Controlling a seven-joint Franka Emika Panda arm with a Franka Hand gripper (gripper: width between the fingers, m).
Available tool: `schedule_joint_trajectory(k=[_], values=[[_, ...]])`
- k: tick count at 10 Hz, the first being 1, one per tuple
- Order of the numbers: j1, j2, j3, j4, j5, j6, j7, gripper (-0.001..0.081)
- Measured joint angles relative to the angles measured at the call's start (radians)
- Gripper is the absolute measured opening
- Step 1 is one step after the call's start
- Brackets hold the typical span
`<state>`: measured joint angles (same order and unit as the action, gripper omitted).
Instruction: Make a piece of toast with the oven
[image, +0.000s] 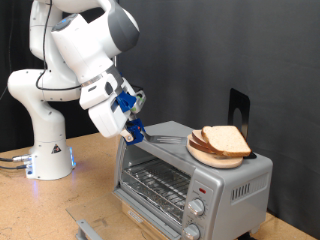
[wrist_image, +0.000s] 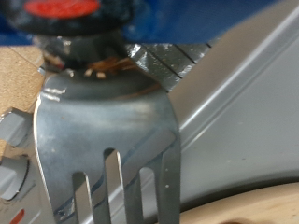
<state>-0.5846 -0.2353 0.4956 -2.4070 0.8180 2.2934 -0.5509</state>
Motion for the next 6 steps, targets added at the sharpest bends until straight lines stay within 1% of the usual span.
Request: schedule_joint_trajectory(k=[4,6], values=[[0.000,0.040,0.007,0.027,0.000,0.026,0.002,0.0363],[0.001,0.059,0.026,0.035,-0.011,0.045,0.019,0.0363]])
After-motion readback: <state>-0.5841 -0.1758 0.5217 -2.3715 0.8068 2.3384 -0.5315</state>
